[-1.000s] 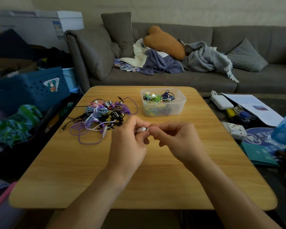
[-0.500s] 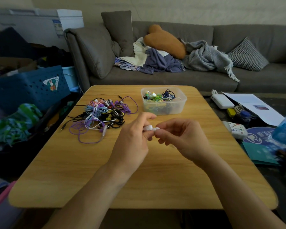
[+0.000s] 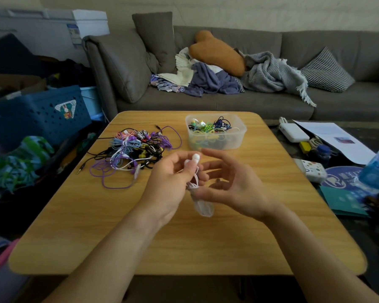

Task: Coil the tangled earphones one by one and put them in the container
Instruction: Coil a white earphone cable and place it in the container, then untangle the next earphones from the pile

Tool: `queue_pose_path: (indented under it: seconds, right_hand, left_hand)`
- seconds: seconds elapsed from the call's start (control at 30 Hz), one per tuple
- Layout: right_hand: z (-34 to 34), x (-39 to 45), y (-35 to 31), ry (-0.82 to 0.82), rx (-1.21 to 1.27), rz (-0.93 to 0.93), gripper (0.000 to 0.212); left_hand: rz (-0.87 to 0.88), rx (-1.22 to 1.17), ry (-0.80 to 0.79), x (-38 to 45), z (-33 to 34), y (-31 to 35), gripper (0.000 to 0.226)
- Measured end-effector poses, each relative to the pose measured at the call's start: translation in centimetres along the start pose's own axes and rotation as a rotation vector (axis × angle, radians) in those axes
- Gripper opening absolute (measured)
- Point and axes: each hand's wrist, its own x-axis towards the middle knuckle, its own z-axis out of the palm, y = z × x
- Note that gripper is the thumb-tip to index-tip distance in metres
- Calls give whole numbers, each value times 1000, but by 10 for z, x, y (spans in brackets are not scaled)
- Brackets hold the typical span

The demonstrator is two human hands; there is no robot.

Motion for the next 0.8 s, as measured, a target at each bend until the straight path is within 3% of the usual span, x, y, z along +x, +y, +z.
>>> queue_pose_path:
  seconds: [0.1, 0.17, 0.3, 0.4, 0.53, 0.67, 0.8]
  right_hand:
    - [15, 2, 3, 19, -157, -21, 80]
    - [24, 4, 7, 50, -164, -11, 68]
    - [29, 10, 11, 144, -203, -13, 48]
    - [19, 22, 11, 286, -232, -56, 33]
    - [-8, 48, -10, 392, -447, -66, 25]
    - [-40, 84, -32, 377, -602, -40, 27]
    - [-61, 133, -38, 340, -783, -11, 29]
  left_hand:
    - [-177, -334, 53, 0, 3, 9, 13]
    - [-188, -353, 105, 1, 3, 9, 12]
    - [-5, 147, 244, 13, -9, -2, 13]
    - [194, 479, 232, 21, -25, -6, 22]
    - [470, 1021, 239, 35, -54, -9, 24]
    - [355, 1307, 282, 43, -81, -8, 26]
    - [169, 1489, 272, 44, -98, -5, 49]
